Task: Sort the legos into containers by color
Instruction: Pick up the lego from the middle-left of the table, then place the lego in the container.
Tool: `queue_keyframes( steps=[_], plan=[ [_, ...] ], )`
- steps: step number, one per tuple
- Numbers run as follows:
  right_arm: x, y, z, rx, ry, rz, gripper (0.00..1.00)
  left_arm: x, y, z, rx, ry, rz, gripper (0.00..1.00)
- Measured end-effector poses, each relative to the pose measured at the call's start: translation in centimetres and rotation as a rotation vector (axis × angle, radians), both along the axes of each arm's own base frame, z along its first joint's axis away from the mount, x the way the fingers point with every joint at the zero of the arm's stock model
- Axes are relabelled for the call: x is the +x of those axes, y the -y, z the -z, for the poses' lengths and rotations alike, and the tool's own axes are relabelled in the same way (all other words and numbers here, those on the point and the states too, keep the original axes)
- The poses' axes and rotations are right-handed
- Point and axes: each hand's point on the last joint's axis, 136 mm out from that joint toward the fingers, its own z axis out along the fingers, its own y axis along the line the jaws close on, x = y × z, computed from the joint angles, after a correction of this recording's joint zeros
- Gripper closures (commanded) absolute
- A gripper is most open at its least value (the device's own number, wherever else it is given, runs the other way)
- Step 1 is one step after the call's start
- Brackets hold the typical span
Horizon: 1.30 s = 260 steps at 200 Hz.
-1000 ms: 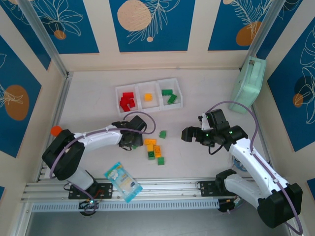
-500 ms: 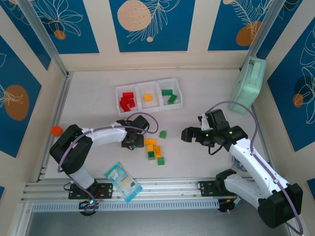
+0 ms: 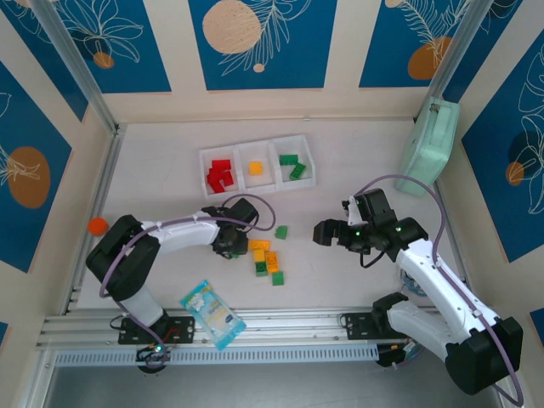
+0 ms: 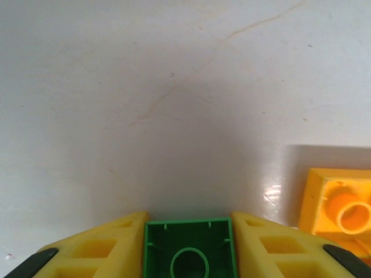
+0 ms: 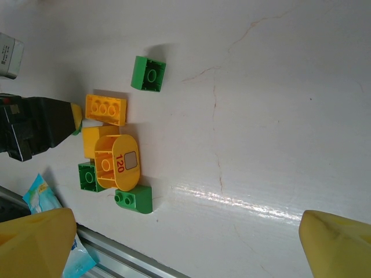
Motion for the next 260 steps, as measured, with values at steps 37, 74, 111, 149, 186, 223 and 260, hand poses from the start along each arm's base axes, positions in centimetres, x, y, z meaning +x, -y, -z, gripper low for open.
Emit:
queue_keyframes(
  steps=[37, 74, 111, 149, 186, 223, 260],
  plan=[
    [0.0, 0.0, 0.0, 0.000, 0.001, 0.001, 0.01, 0.3, 0.5, -1.3, -0.039, 0.033, 0.002, 0.68],
    [0.0, 0.3, -0.3, -0.008, 0.019, 0.009, 0.01, 1.8, 1.1, -3.7, -0.059, 0.101, 0.001, 0.68],
    [0.0, 0.7, -0.9, -0.010, 0.051, 0.026, 0.01, 7.3, 4.6, -10.8, -0.124, 0.274, 0.033, 0.69],
    [0.0, 0.9, -1.0, -0.017, 0.055, 0.035, 0.01, 14.8, 9.1, -16.6, -0.179, 0.425, 0.079, 0.67],
    [-0.2, 1.2, -2.3, -0.002, 0.089, 0.054, 0.01, 20.9, 11.7, -17.8, -0.184, 0.489, 0.082, 0.67],
    [0.4, 1.5, -4.3, 0.006, 0.132, 0.069, 0.01, 24.7, 14.2, -16.1, -0.214, 0.495, 0.084, 0.67],
    [0.3, 2.3, -5.1, -0.019, 0.136, 0.088, 0.01, 26.1, 15.6, -13.7, -0.246, 0.460, 0.089, 0.59]
  ],
)
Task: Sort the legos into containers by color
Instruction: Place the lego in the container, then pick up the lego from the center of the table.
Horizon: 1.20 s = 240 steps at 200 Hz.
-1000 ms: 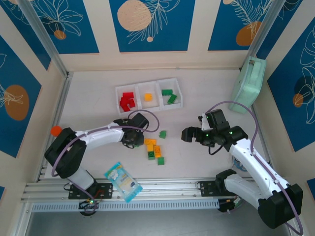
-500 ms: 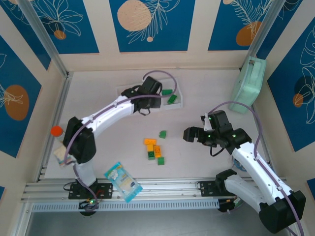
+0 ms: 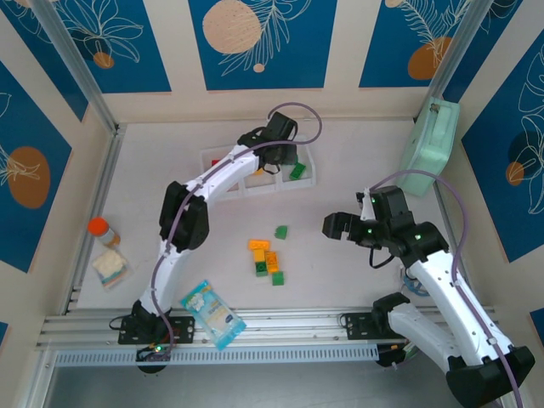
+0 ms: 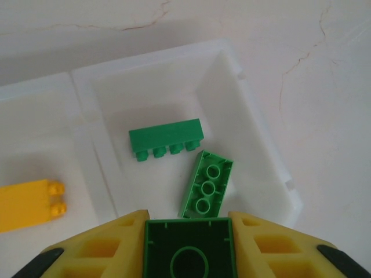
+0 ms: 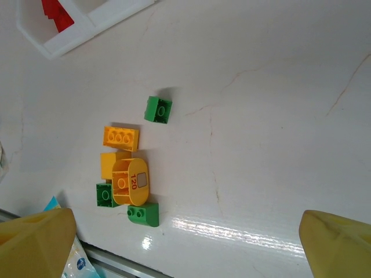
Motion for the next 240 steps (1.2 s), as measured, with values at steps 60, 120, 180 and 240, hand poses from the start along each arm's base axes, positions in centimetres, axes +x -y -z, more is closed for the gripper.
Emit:
queue_keyframes(
  steps=[60, 120, 180, 240],
  plan=[
    [-0.4, 0.6, -0.7, -0.007, 0.009, 0.016, 0.01, 1.0, 1.1, 0.2, -0.037, 0.003, 0.024, 0.40],
    [-0.4, 0.6, -0.5, -0.009, -0.004, 0.015, 0.01, -1.4, -1.9, -0.3, 0.027, 0.006, 0.033, 0.13],
    [-0.1, -0.1, -0.4, 0.019, -0.022, 0.000, 0.01, -8.9, -8.5, -8.2, 0.000, 0.125, 0.019, 0.01],
    [0.9, -2.5, 0.9, 0.068, -0.098, -0.040, 0.01, -19.7, -15.5, 4.0, 0.090, -0.142, -0.059, 0.01]
  ],
)
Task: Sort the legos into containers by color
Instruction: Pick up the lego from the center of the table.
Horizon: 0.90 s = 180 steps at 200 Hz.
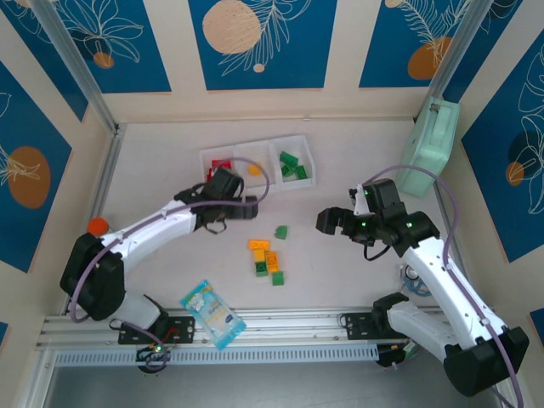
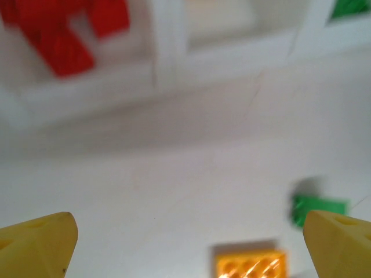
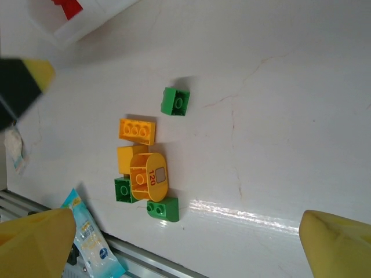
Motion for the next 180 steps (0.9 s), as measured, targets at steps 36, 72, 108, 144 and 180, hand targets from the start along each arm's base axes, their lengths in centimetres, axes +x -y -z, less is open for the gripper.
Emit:
queue_keyframes(
  steps=[36, 72, 108, 144, 180],
  plan=[
    [0.9, -1.9, 2.2, -0.006, -0.093, 0.002, 0.01, -5.3, -2.4, 1.6, -0.017, -0.046, -0.003, 0.01],
    [2.2, -3.4, 5.3, -0.102, -0.207, 0.046, 0.01, -6.5, -4.1, -2.7, -0.077, 0.059, -0.019, 0.01],
    [3.5, -4.7, 7.8, -0.191, -0.259, 0.143, 0.01, -8.6, -6.7, -4.1, -0.049, 0.072, -0.045, 0.01],
    [4.8, -7.2, 9.0, -0.246, -0.263, 0.186, 0.03, -10.9, -9.4, -5.5, -0.050, 0.099, -0.076, 0.01],
    [5.8, -9.8, 9.8, -0.265, -0.230, 0.205, 0.11, -12.8, -12.4, -7.4, -0.089, 0.181, -0.151, 0.01]
  ],
)
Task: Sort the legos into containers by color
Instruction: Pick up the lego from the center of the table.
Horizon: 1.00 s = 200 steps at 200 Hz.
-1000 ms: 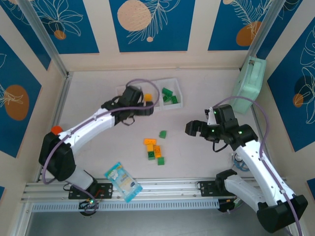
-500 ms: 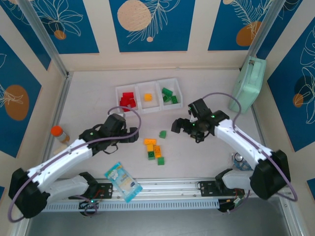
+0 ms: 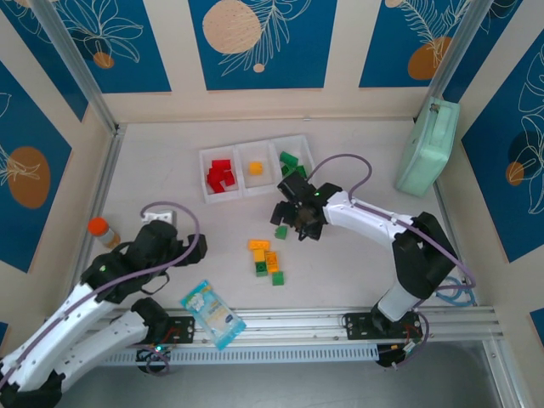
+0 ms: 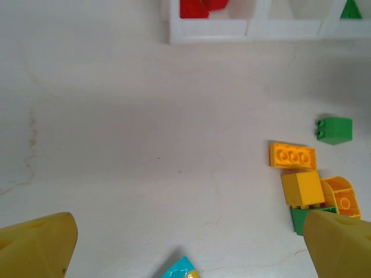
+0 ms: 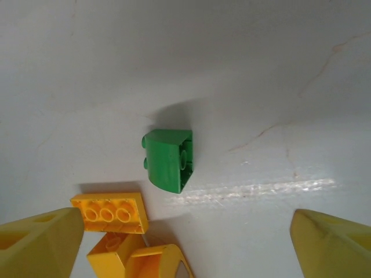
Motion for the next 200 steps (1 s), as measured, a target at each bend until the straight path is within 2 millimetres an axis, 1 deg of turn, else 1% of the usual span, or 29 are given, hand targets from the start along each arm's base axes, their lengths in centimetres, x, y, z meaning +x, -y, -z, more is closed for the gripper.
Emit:
queue_keyframes(
  steps=[20, 35, 50, 68, 83, 108, 126, 157, 189, 200],
  plan=[
    [0.3, -1.1, 1.0, -0.025, -0.012, -0.006, 0.12, -0.9, -1.3, -1.3, -0.053, 0.069, -0.032, 0.01],
    [0.6, -1.9, 1.8, -0.040, -0.021, -0.015, 0.13, -1.4, -2.0, -1.9, -0.074, 0.103, -0.045, 0.01],
    [0.7, -2.3, 2.7, -0.054, -0.039, -0.031, 0.19, -1.7, -2.5, -2.0, -0.076, 0.114, -0.053, 0.01],
    [0.9, -2.9, 3.5, -0.058, -0.054, -0.062, 0.22, -2.0, -3.1, -2.1, -0.061, 0.117, -0.065, 0.01],
    [1.0, -3.2, 3.9, -0.060, -0.059, -0.078, 0.25, -2.1, -3.7, -2.6, -0.048, 0.126, -0.079, 0.01],
    [1.1, -3.3, 4.4, -0.066, -0.062, -0.098, 0.31, -2.4, -4.7, -4.0, -0.048, 0.170, -0.106, 0.01],
    [1.1, -3.3, 4.6, -0.073, -0.063, -0.111, 0.36, -2.5, -5.2, -4.6, -0.052, 0.198, -0.118, 0.01],
    [1.3, -3.4, 5.0, -0.092, -0.065, -0.126, 0.38, -2.7, -5.6, -4.8, -0.057, 0.218, -0.127, 0.01],
    [1.7, -3.5, 5.8, -0.112, -0.069, -0.144, 0.43, -2.6, -5.7, -4.8, -0.044, 0.223, -0.124, 0.01],
    [1.6, -3.5, 6.0, -0.118, -0.072, -0.151, 0.46, -2.6, -5.7, -4.8, -0.037, 0.221, -0.119, 0.01]
  ],
)
